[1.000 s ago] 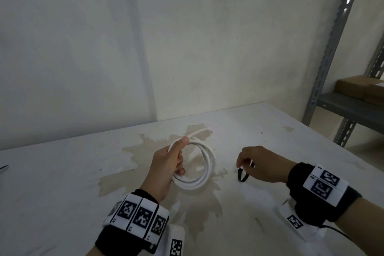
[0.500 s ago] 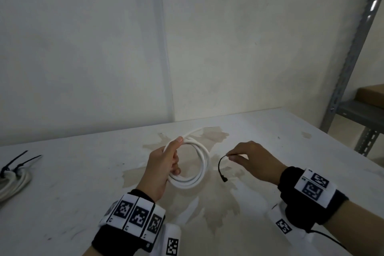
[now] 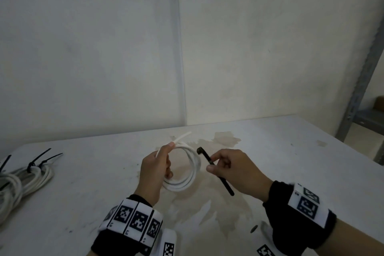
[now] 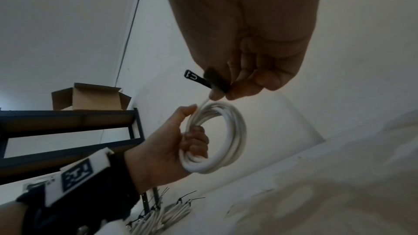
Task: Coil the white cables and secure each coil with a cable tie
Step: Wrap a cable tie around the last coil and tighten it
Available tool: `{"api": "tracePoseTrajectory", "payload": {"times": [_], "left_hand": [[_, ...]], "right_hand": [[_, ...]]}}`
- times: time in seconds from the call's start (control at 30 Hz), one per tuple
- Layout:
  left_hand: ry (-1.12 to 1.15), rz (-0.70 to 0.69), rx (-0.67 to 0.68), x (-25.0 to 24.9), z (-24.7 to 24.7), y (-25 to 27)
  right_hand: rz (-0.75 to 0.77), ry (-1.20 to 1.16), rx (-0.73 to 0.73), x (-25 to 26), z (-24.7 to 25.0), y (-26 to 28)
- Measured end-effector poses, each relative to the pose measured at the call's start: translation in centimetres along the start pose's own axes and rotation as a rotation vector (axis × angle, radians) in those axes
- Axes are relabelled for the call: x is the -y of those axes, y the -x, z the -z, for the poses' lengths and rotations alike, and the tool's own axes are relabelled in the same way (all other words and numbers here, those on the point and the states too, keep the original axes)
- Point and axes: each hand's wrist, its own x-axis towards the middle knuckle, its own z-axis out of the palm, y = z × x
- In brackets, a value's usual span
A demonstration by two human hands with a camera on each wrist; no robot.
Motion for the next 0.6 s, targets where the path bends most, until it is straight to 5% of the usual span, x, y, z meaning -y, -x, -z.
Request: {"api": "tracePoseTrajectory", "payload": {"times": [0.37, 0.6], "left_hand": [[-0.014, -0.091, -0.06, 0.3, -0.1, 0.4], [-0.036, -0.166, -0.034, 0.3, -0.6, 1.2]], "right_hand": [[-0.2, -0.339, 0.018, 1.9, -3.6, -0.3], [-0.19, -0.577, -0.13, 3.5, -3.9, -1.4]]}}
